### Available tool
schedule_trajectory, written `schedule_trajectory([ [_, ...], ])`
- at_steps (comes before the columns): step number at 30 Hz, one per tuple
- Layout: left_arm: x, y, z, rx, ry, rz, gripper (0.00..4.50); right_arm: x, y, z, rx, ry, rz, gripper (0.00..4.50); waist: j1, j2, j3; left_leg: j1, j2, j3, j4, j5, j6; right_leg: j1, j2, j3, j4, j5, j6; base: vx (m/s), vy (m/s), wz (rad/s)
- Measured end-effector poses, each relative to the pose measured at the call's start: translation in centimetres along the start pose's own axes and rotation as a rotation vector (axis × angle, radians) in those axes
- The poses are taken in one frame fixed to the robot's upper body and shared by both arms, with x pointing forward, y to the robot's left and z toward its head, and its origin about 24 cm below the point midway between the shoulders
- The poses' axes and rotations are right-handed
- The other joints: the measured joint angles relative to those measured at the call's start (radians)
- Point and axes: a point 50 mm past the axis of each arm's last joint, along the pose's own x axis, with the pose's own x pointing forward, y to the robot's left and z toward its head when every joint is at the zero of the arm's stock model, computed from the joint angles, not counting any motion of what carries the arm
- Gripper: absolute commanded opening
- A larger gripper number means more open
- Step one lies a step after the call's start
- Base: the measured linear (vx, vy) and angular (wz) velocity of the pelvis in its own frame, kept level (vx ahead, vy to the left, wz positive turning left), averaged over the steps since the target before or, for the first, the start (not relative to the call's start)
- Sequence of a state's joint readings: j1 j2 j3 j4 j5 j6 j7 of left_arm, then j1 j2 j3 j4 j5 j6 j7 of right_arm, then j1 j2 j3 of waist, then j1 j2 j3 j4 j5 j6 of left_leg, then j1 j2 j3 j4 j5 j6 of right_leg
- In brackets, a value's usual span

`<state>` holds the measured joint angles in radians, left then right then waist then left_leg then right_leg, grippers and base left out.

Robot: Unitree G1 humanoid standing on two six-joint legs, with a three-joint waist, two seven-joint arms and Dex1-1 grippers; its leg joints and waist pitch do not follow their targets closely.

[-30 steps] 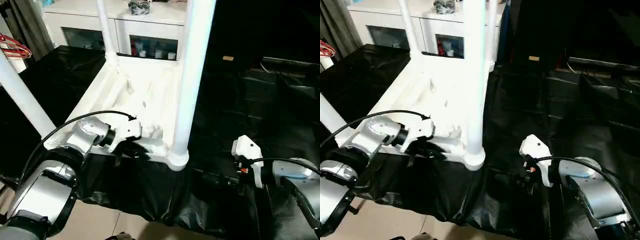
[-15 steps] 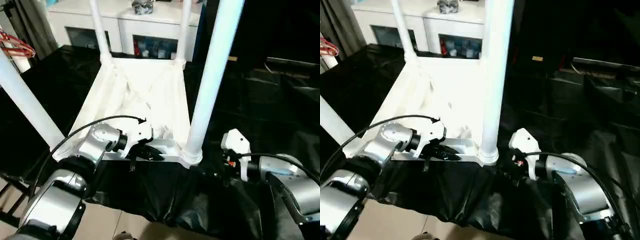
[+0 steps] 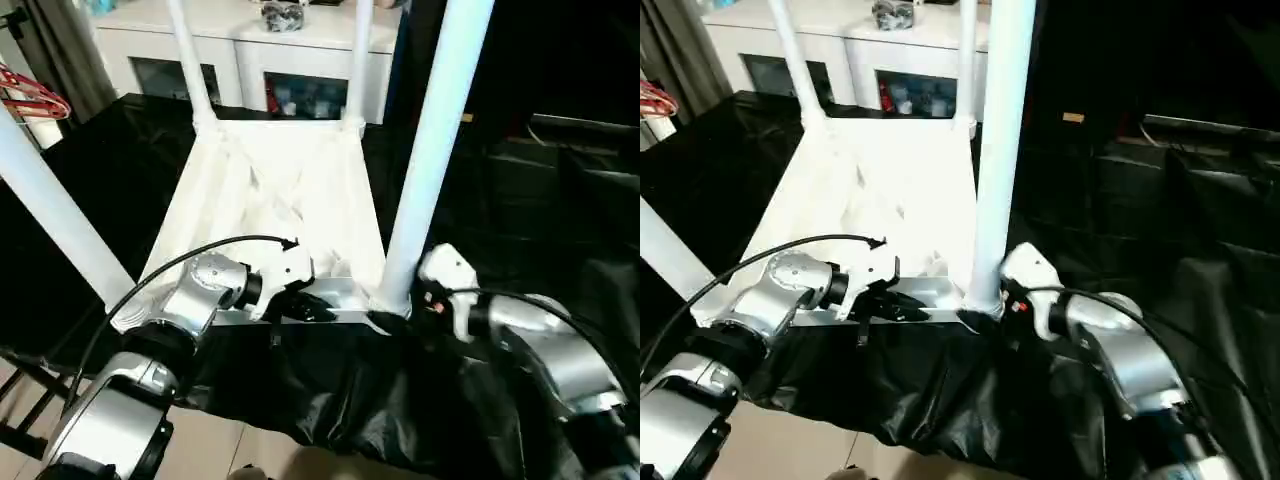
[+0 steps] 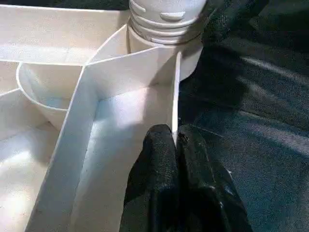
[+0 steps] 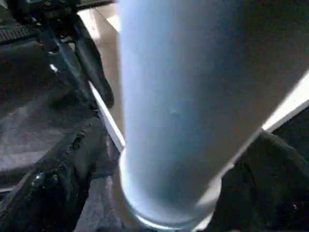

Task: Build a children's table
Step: Rotate leg to tighten

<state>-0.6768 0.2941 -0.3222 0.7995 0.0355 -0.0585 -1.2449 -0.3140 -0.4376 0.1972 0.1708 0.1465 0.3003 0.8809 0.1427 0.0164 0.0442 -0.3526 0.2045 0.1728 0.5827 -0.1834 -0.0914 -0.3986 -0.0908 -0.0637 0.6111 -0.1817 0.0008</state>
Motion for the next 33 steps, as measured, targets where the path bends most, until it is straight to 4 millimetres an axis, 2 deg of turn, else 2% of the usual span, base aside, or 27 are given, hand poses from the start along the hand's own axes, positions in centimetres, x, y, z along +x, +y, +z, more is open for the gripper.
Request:
schedule_trajectory([
  [7,-0.1,-0.1,0.0,-0.011,0.002,0.007,0.0,0.4,0.1,-0.9,0.032,0.016,0.016,3.68,0.0,0.0,0.0,-0.001,0.0,0.0,0.0,0.0,0.0,-0.001,0.0,0.0,0.0,-0.001,0.001,0.0,0.0,0.0],
  [13,-0.3,-0.1,-0.1,-0.018,0.001,0.013,0.0,1.0,-0.2,-0.8,0.043,0.006,0.016,3.25,-0.005,0.0,0.0,-0.001,0.0,0.0,-0.001,0.0,0.0,-0.001,0.0,0.0,0.0,-0.001,0.001,0.0,0.0,0.0],
  [16,-0.4,-0.1,-0.2,-0.024,0.001,0.015,0.0,1.1,-0.2,-0.9,0.051,0.0,0.016,2.91,-0.008,0.0,0.0,-0.001,0.0,0.0,-0.002,0.0,0.0,-0.001,0.0,0.0,0.0,-0.001,0.001,0.0,0.0,0.0],
  [24,-0.7,0.0,-0.4,-0.039,0.005,0.03,0.0,1.9,0.1,-0.9,0.079,-0.032,0.005,2.75,-0.021,-0.003,-0.001,-0.001,0.0,0.001,-0.004,0.0,0.0,-0.001,0.0,0.0,0.0,-0.001,0.001,0.0,0.0,0.0],
  [27,-0.1,0.3,-0.2,-0.045,0.008,0.093,0.0,2.7,-0.1,-1.3,0.141,-0.062,-0.115,2.74,-0.03,-0.006,-0.001,0.0,0.0,0.0,-0.004,0.0,0.0,0.0,0.0,0.0,0.0,-0.003,0.005,0.0,0.0,0.0],
  [33,2.4,0.9,1.0,-0.062,0.005,0.227,0.0,4.0,-0.8,-1.6,0.259,-0.103,-0.413,2.74,-0.031,-0.005,-0.003,0.003,-0.001,0.0,-0.005,0.0,0.0,0.001,-0.001,0.0,-0.001,-0.003,0.005,0.0,0.0,0.0],
])
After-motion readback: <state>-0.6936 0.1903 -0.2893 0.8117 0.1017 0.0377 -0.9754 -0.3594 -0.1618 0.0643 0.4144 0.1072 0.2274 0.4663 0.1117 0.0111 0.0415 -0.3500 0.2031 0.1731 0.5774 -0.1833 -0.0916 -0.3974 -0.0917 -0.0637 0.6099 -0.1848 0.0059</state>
